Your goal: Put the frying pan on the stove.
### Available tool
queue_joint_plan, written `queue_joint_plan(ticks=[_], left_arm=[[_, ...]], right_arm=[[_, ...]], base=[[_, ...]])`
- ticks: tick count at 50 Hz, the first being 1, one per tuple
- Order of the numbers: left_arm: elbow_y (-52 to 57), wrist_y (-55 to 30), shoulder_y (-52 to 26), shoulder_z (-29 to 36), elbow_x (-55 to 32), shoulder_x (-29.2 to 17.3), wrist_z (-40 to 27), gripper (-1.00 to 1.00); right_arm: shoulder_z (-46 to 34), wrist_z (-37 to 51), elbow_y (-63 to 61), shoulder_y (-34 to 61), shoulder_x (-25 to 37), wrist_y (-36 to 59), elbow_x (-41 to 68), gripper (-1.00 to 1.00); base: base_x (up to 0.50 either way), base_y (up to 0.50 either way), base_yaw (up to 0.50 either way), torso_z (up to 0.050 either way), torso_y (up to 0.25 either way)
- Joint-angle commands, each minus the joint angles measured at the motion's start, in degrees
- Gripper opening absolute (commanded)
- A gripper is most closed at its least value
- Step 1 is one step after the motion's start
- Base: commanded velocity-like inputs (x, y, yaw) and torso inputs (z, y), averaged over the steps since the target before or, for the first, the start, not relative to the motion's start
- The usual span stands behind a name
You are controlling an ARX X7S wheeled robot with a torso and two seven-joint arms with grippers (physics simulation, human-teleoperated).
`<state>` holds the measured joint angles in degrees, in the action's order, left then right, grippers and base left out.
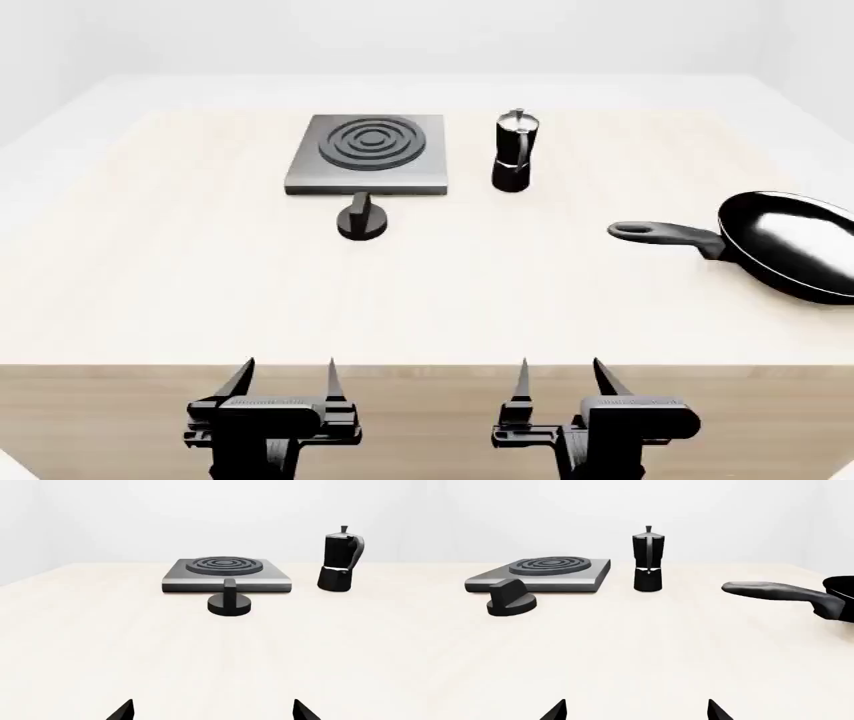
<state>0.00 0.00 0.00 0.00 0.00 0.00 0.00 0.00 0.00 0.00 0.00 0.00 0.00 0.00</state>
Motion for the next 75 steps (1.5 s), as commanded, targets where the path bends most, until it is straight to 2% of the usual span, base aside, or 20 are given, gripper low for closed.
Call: queue_joint_plan(ticks=[1, 16, 32, 45, 75], left_arm=[[2.5, -0.9, 0.6, 1.2, -1.4, -1.1, -0.3, 1.0], [14.1, -6.6, 3.1, 3.6, -3.5, -3.6, -3.0, 1.0], [22.8, -9.8, 4.6, 4.5, -5.5, -5.5, -4.5, 1.0], [25.5, -10.6, 5.1, 4.7, -8.8, -6.4, -4.3, 1.0], [26.2, -10.0, 5.0, 6.6, -8.9, -8.4, -6.9, 1.0]], right_arm=[[-0.9, 1.5, -1.2, 0.0, 0.8, 0.8, 0.9, 1.0], [-4.3, 4.6, -18.0, -3.4, 3.4, 9.7, 3.0, 1.0], [-7.3, 6.1, -27.7, -4.9, 5.4, 14.7, 2.8, 1.0], [-8.5, 7.6, -31.0, -4.4, 6.7, 16.7, 2.3, 1.0], [-9.1, 9.8, -31.8, -4.0, 8.0, 16.7, 5.0, 1.0]], base=[[0.0, 0.0, 0.0, 0.0, 0.0], [0.0, 0.0, 0.0, 0.0, 0.0], [0.02, 0.0, 0.0, 0.0, 0.0], [0.29, 0.0, 0.0, 0.0, 0.0], [0.5, 0.0, 0.0, 0.0, 0.0]])
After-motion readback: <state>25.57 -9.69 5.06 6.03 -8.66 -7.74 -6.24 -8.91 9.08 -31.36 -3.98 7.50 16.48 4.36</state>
